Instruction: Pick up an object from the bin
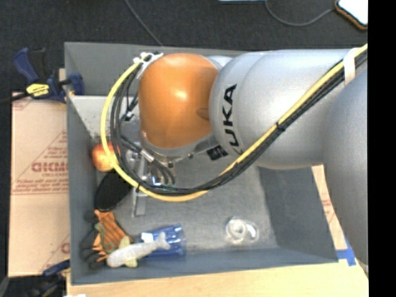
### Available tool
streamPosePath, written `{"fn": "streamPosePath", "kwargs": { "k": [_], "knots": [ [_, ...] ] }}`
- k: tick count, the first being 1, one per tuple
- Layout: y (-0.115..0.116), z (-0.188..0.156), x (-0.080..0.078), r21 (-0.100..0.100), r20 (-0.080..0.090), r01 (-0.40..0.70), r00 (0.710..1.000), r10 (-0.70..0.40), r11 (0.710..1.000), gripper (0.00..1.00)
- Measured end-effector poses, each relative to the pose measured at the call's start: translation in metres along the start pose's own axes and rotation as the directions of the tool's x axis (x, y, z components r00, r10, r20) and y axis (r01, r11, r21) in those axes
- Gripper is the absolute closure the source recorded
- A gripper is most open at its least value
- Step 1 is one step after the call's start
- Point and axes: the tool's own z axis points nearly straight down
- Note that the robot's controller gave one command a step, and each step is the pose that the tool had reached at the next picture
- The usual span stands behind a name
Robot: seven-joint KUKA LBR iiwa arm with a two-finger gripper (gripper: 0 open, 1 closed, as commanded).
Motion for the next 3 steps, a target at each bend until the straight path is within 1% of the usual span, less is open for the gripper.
{"fn": "streamPosePath", "kwargs": {
  "k": [1,2,3],
  "knots": [
    [-0.002,-0.005,-0.002,-0.002,0.008,-0.006,1.0,0.006,1.0,0.0],
    [0.013,0.093,-0.033,0.001,0.009,0.298,0.955,-0.298,0.955,0.0],
    [0.021,0.07,-0.038,0.004,0.018,0.41,0.912,-0.41,0.912,0.0]
  ]
}}
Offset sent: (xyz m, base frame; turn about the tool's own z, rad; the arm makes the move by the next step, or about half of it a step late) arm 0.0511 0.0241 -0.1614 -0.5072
